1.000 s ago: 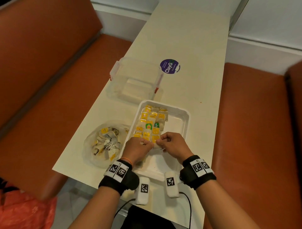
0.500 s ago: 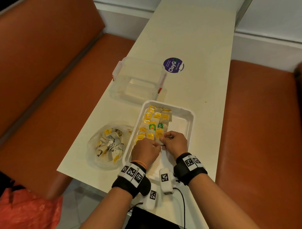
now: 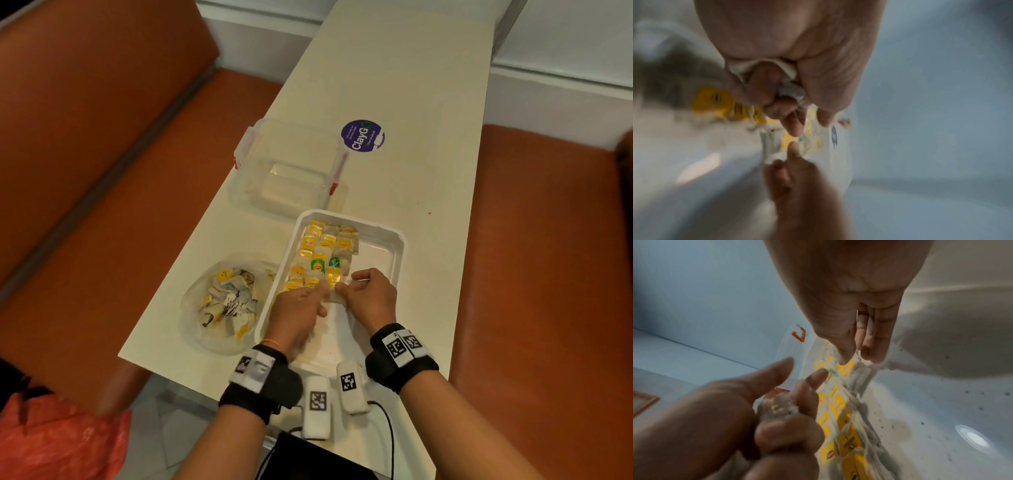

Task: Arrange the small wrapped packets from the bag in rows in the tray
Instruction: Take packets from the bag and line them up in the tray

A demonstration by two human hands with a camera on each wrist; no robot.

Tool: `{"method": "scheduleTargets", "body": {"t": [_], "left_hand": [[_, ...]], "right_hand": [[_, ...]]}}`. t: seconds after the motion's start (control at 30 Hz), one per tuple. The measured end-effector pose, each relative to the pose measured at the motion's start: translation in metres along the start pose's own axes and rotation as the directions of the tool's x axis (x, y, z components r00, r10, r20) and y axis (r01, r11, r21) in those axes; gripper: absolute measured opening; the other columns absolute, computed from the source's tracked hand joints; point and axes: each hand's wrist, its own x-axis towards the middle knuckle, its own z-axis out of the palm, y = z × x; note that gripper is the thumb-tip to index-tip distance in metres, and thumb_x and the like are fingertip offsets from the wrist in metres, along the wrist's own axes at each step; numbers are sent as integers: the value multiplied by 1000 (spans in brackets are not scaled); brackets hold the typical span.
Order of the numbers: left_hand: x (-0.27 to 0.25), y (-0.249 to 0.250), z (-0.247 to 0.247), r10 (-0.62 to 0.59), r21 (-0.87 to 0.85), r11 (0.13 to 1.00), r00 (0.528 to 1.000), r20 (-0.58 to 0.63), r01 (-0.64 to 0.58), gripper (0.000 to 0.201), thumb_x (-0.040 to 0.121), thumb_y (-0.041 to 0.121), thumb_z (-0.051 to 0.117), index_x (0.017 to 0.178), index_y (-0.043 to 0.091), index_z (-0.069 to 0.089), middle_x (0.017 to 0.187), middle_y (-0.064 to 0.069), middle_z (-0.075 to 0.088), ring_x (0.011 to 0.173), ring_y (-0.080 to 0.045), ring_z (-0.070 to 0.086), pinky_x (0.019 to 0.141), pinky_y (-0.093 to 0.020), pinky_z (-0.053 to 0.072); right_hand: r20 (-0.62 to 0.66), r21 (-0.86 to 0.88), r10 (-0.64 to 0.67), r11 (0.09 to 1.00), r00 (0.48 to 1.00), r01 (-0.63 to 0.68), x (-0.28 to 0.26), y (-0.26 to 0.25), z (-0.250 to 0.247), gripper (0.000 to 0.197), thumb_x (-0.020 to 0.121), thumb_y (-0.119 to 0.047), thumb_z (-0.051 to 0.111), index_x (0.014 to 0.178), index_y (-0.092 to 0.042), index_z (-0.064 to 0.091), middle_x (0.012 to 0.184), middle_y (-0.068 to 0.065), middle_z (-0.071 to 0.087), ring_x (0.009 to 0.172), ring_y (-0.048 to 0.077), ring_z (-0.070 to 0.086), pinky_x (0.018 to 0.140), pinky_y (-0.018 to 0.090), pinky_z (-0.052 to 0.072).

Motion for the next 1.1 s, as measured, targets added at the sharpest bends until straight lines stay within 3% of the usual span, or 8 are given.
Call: {"method": "scheduleTargets", "body": {"t": [0.07, 0.17, 0.4, 0.47, 0.57, 0.7, 0.93, 1.1], "left_hand": [[-4, 0, -10, -155, -451, 861, 966, 206, 235, 60, 95, 69, 57, 118, 17, 76, 81, -1, 67, 49, -10, 45, 36, -21, 25], [-8, -4, -24, -91, -658, 642, 891, 445, 394, 89, 90, 80, 44, 143, 11, 62, 93, -9, 69, 47, -11, 53, 33, -17, 21], [-37, 0, -32, -5, -587, 737, 872, 490, 334, 106, 87, 92, 25, 137, 9, 66, 76, -11, 67, 52, -16, 59, 34, -19, 17], [-44, 1, -31, -6, -553, 774, 876, 482, 309, 105, 85, 93, 25, 137, 11, 67, 84, -13, 70, 53, -19, 61, 36, -21, 12], [-51, 0, -30, -3, -542, 781, 870, 494, 310, 103, 85, 93, 24, 140, 15, 65, 102, -9, 74, 55, -20, 63, 40, -25, 8], [-55, -5, -29, -33, -511, 808, 889, 457, 293, 100, 85, 93, 25, 137, 19, 69, 81, -5, 62, 58, -15, 56, 42, -24, 9], [-59, -16, -34, -39, -550, 773, 889, 456, 316, 50, 97, 45, 63, 133, 11, 69, 90, -6, 68, 54, -8, 48, 34, -16, 20], [-64, -15, -34, 7, -489, 853, 931, 364, 185, 30, 87, 27, 74, 108, 7, 68, 95, -4, 71, 57, -6, 45, 36, -15, 18]], "right_hand": [[29, 18, -82, 996, 996, 82, -10, -9, -10, 26, 81, -31, 87, 97, -27, 67, 87, -4, 75, 80, 15, 72, 79, 35, 61], [163, 5, -246, 969, 955, 249, -35, -31, -31, 11, 87, -36, 82, 93, -33, 74, 89, -14, 74, 78, 5, 69, 75, 25, 58], [524, -293, -362, 773, 771, 563, -72, -54, -42, 25, 84, -45, 78, 110, -43, 76, 101, -20, 70, 77, -11, 60, 67, 8, 38], [555, -295, -348, 767, 756, 569, -75, -52, -39, 30, 85, -42, 78, 115, -41, 74, 103, -20, 72, 81, -12, 57, 70, 8, 38], [557, -256, -312, 817, 770, 516, -78, -48, -37, 30, 83, -35, 82, 112, -37, 74, 98, -19, 74, 90, -1, 63, 82, 24, 51], [551, -204, -366, 812, 750, 546, -77, -44, -42, 23, 81, -33, 85, 103, -39, 79, 87, -19, 73, 85, 2, 63, 79, 24, 51], [477, -68, -573, 732, 667, 678, -72, -51, -60, 19, 78, -21, 88, 87, -36, 82, 94, -15, 68, 91, 8, 60, 76, 19, 47], [451, 0, -549, 788, 704, 615, -64, -44, -64, 24, 78, -7, 86, 85, -30, 83, 91, -12, 69, 84, 11, 65, 75, 20, 49]]}}
